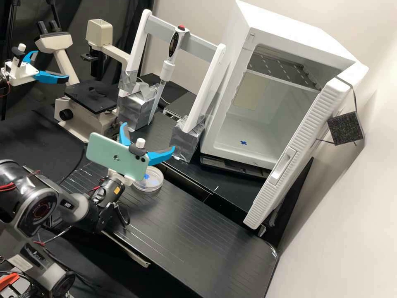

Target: Close the bottle

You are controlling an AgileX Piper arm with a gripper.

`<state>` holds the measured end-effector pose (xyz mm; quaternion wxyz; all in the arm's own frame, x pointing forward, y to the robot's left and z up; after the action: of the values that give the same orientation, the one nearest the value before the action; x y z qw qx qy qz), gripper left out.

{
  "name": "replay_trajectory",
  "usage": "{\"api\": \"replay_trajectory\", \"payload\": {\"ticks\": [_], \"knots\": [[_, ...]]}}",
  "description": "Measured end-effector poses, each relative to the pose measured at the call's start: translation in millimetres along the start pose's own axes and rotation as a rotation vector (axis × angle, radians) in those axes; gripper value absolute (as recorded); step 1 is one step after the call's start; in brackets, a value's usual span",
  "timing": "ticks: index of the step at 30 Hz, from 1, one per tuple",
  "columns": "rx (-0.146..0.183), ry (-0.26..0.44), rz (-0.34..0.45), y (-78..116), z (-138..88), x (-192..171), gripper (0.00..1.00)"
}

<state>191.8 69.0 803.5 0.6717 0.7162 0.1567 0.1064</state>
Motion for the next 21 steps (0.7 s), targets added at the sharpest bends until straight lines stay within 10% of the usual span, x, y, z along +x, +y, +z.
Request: {"api": "replay_trajectory", "payload": {"ticks": [8,21], "knots": [[-0.045,0.006,-0.155,-37.7,-5,-7,1.00],[-0.051,-0.050,-0.197,-48.6,4,-6,1.00]]}}
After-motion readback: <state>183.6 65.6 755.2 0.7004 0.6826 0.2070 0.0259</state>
